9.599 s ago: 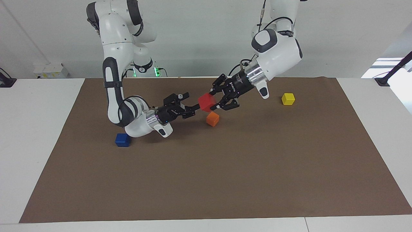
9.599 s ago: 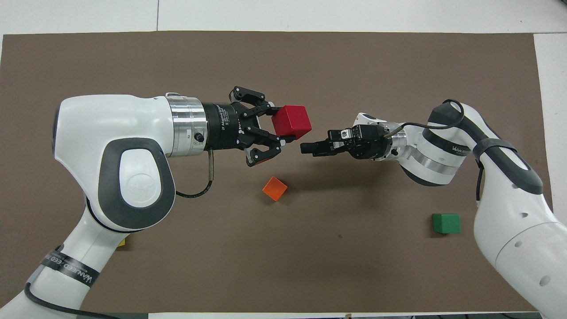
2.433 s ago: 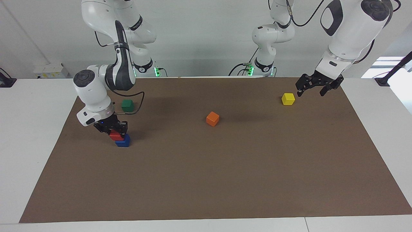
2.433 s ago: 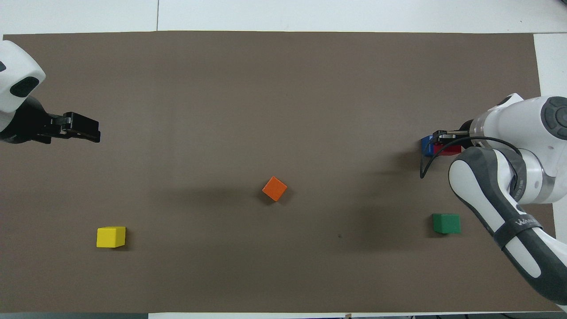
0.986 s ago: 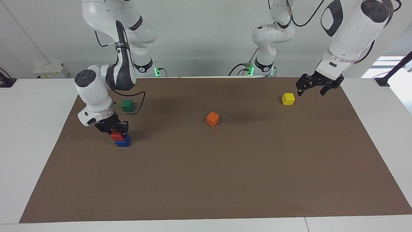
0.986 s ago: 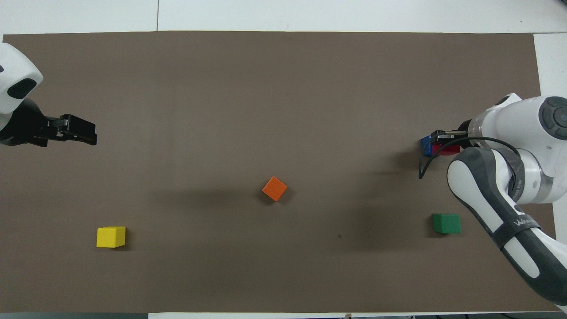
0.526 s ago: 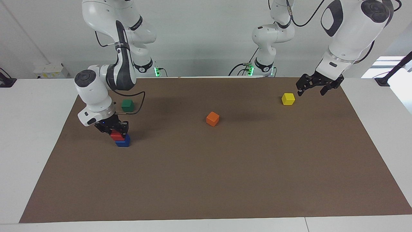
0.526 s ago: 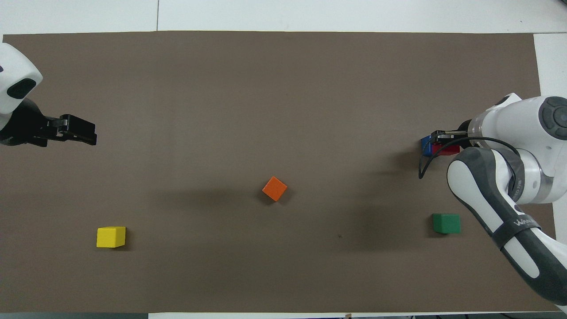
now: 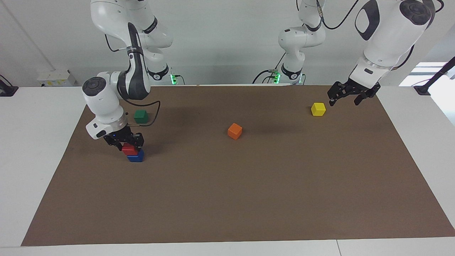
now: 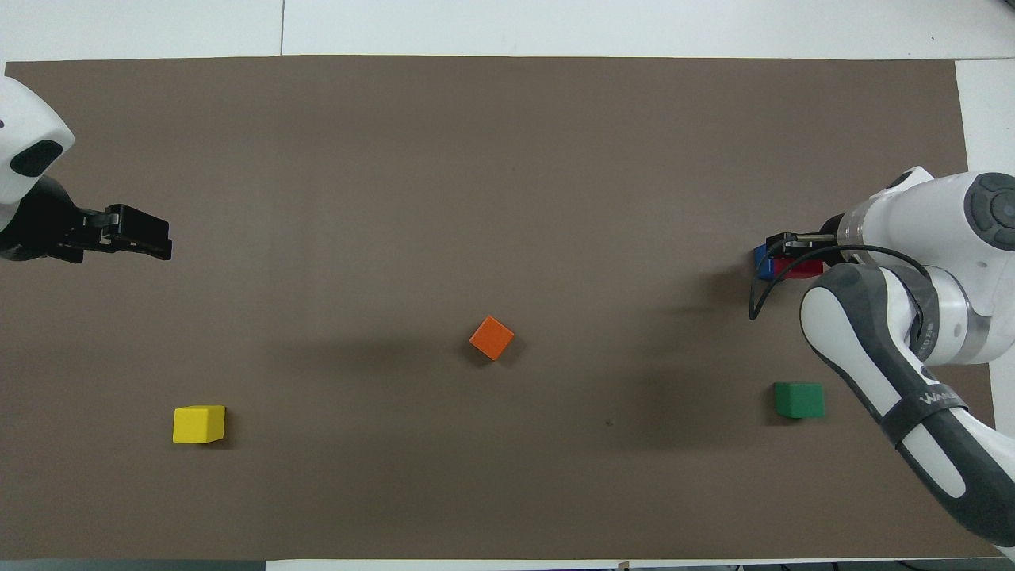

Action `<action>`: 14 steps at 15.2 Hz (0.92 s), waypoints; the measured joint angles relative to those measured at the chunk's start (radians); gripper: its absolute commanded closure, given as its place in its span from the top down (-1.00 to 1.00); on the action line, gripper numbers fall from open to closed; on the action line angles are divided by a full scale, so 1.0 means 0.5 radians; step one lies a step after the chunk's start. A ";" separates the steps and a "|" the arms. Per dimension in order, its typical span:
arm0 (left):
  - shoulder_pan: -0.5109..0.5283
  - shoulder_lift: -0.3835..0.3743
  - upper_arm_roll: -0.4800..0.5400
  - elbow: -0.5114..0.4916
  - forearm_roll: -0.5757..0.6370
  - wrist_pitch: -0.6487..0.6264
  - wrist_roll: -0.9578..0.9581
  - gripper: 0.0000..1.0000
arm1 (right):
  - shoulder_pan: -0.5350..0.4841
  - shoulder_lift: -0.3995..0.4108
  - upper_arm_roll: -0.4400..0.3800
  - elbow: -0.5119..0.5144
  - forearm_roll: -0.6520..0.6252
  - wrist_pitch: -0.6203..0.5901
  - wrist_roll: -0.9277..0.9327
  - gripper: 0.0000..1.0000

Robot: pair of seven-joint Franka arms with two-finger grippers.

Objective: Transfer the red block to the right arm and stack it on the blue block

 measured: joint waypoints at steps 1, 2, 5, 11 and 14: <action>0.000 0.000 0.000 0.000 0.000 0.000 0.000 1.00 | 0.000 0.000 0.000 0.000 0.000 0.000 0.000 1.00; 0.000 0.000 0.000 0.000 0.000 0.000 0.000 1.00 | 0.000 0.000 0.000 0.001 0.000 -0.003 0.000 1.00; -0.002 0.000 -0.002 0.000 0.000 -0.001 0.000 1.00 | 0.000 -0.001 0.002 0.048 0.000 -0.085 0.000 1.00; -0.003 -0.003 -0.003 0.000 0.000 -0.001 0.000 1.00 | 0.002 -0.058 0.010 0.412 0.043 -0.639 0.000 1.00; -0.001 -0.003 0.000 0.000 0.000 -0.001 0.000 1.00 | 0.004 -0.121 0.011 0.594 0.099 -0.914 -0.006 1.00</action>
